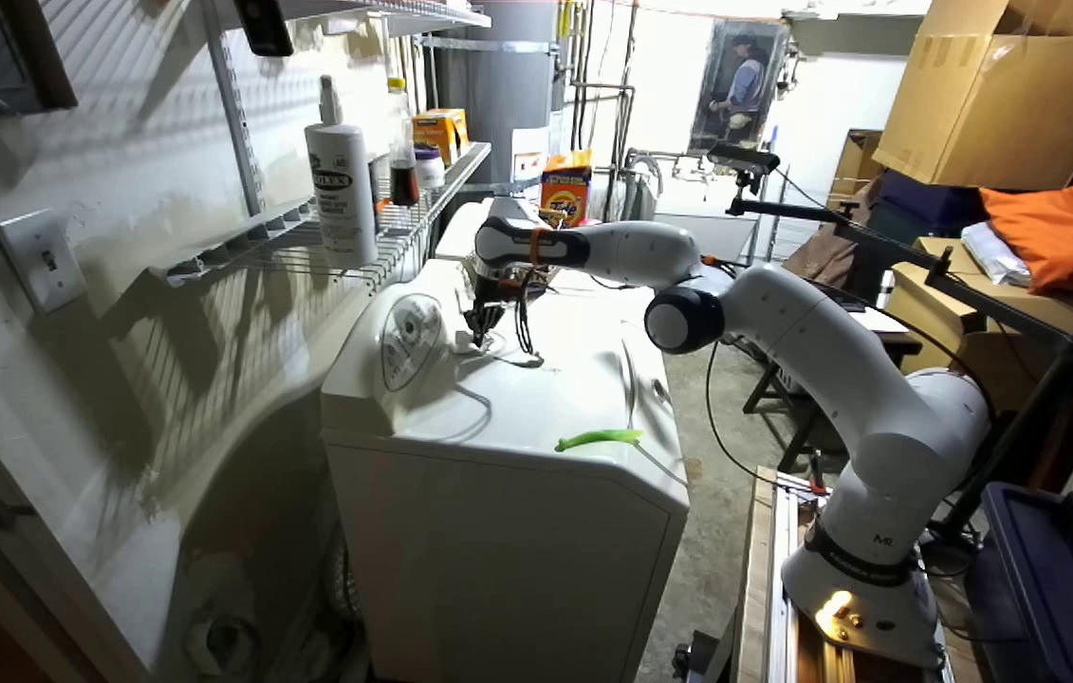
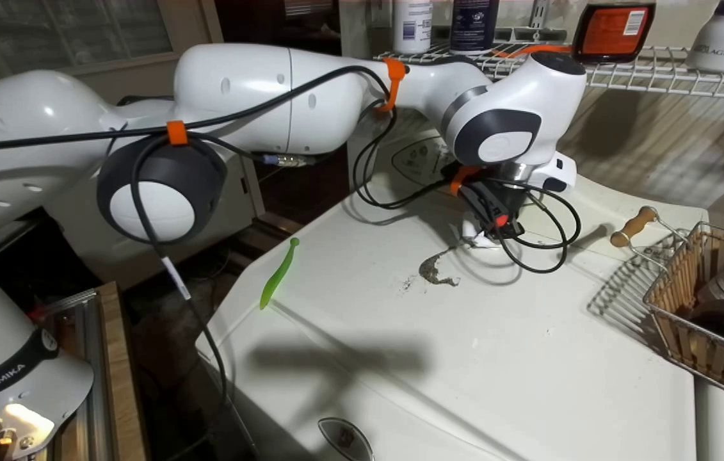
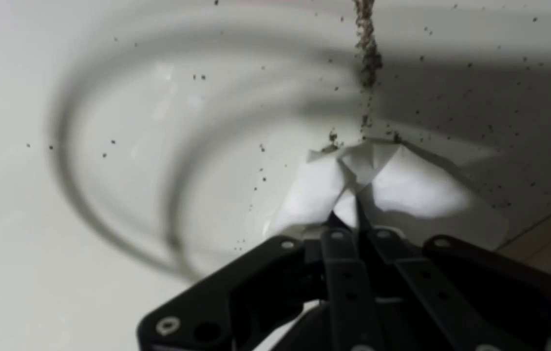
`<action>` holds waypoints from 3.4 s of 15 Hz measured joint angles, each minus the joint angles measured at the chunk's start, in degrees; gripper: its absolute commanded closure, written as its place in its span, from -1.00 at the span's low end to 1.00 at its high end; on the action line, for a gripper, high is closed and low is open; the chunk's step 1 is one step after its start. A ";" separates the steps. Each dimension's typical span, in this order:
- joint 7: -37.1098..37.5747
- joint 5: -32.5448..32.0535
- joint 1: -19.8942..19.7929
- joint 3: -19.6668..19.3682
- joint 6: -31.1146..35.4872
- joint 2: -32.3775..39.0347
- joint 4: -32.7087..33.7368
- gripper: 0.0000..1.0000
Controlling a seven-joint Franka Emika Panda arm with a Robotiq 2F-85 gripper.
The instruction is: Use the white napkin to wipe the top of the washing machine on the left.
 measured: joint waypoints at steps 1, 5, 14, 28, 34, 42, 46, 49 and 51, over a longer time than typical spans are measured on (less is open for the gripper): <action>0.57 0.00 -0.04 -0.20 -1.60 -0.17 0.01 0.98; 3.23 0.00 -0.07 -1.26 -7.21 -0.80 0.00 0.98; 7.13 -0.08 0.02 -4.22 -18.56 -1.60 0.01 0.98; 3.33 -2.44 2.69 -5.91 -15.41 -1.76 0.09 0.98; 3.95 -2.42 4.75 -5.84 -8.21 -2.09 0.11 0.98; -0.68 -2.00 5.76 -2.44 0.17 -3.27 -0.22 0.98; -8.13 -1.99 5.21 -0.43 7.66 -0.42 -0.77 0.98; -12.81 -1.57 4.21 1.63 10.82 0.88 -0.74 0.98; -15.27 -1.10 3.23 3.05 10.86 1.05 -0.74 0.98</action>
